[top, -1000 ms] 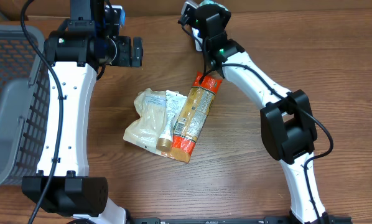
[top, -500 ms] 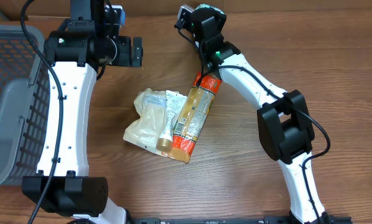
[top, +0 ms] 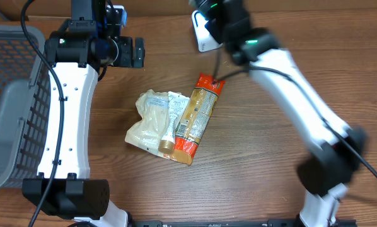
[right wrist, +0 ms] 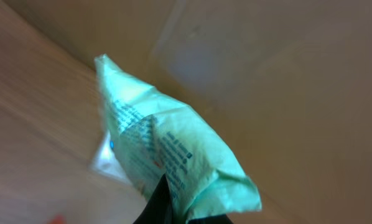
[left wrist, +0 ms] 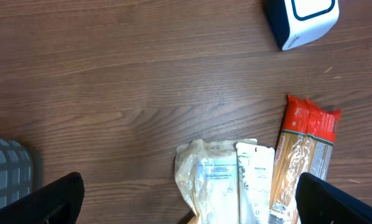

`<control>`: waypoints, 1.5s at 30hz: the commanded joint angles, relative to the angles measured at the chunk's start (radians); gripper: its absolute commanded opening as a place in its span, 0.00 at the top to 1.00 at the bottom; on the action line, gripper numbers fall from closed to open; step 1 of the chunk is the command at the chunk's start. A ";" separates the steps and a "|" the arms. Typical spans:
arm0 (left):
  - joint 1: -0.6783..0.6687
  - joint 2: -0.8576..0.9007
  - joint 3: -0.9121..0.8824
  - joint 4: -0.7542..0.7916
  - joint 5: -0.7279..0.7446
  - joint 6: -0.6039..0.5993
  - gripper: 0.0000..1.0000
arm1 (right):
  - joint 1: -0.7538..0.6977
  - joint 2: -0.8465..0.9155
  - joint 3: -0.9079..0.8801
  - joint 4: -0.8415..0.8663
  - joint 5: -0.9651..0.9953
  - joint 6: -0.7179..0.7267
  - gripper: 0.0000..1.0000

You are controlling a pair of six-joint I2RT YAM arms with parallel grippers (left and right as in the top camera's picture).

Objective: Scan the item barcode
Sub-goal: 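Carry the wipes pack right and drop it on the table, then move the right gripper left and grasp the red-ended pasta package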

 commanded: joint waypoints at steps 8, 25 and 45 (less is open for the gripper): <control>-0.004 -0.014 0.012 0.000 -0.006 0.019 0.00 | -0.502 -0.171 -0.007 -0.554 -0.653 0.530 0.96; -0.004 -0.014 0.012 0.000 -0.006 0.019 0.00 | -0.982 -0.111 -0.742 -0.088 -0.778 0.682 0.96; -0.004 -0.014 0.012 0.000 -0.006 0.019 0.00 | -0.926 -0.116 -0.573 -0.425 -0.883 0.520 0.00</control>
